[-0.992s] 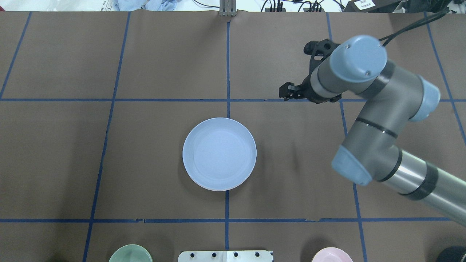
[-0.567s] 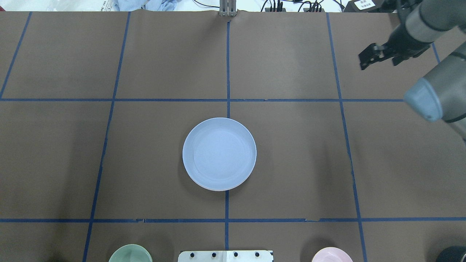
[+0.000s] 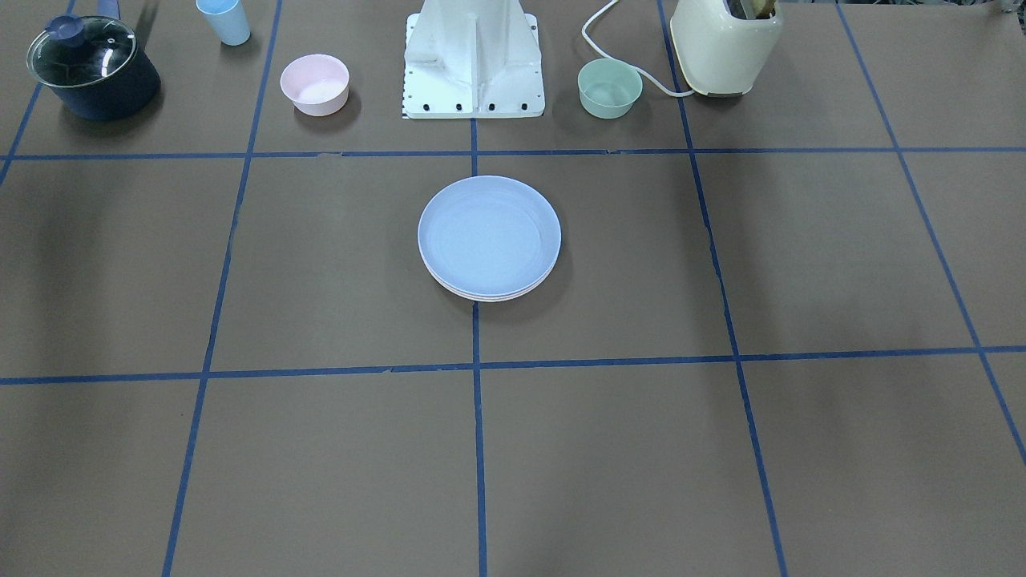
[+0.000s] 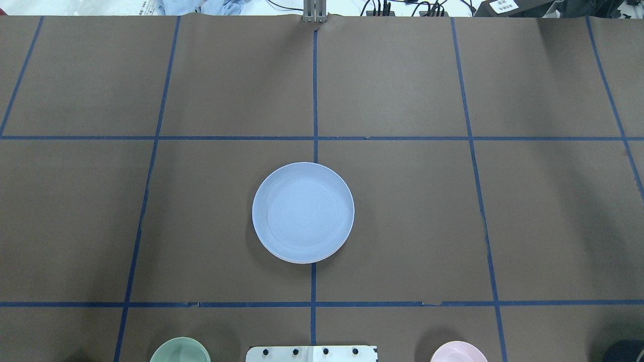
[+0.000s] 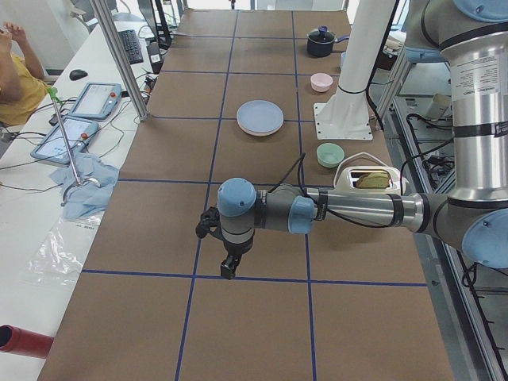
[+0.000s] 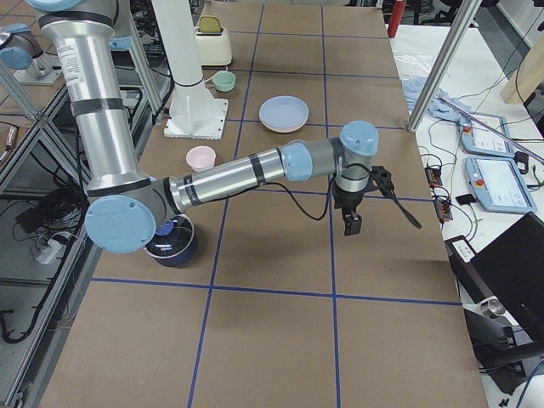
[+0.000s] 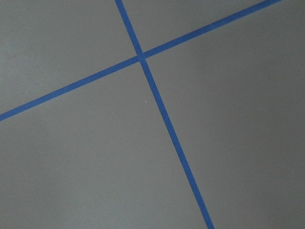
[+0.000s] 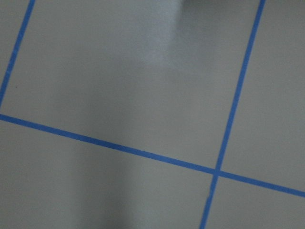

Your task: Stack three plates with pink and blue

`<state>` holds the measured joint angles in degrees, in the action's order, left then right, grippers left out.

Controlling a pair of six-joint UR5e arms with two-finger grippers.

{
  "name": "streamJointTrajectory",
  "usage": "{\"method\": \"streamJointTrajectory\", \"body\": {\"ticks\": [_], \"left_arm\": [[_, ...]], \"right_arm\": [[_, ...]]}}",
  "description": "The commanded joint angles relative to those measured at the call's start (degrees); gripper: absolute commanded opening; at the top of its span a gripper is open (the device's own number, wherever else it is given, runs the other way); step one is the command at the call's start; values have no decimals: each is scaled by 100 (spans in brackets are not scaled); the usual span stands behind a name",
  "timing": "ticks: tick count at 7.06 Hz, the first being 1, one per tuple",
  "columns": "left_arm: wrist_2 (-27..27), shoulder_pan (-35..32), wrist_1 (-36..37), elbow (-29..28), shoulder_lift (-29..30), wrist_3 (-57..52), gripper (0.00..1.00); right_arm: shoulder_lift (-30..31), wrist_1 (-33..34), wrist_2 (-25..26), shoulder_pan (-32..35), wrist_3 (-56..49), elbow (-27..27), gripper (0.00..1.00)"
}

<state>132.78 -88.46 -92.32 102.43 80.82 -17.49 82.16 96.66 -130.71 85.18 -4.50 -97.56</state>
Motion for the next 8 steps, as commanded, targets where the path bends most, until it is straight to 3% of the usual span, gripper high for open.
{"method": "streamJointTrajectory", "body": {"ticks": [1,8], "left_arm": [[360,-153,-5,-21,-31,602,100],[231,-163,-85,14,-102,651,100]], "right_arm": [[991,-59,54,393,-429,18,100],[1408,-50,37,438,-376,-17,100]]}}
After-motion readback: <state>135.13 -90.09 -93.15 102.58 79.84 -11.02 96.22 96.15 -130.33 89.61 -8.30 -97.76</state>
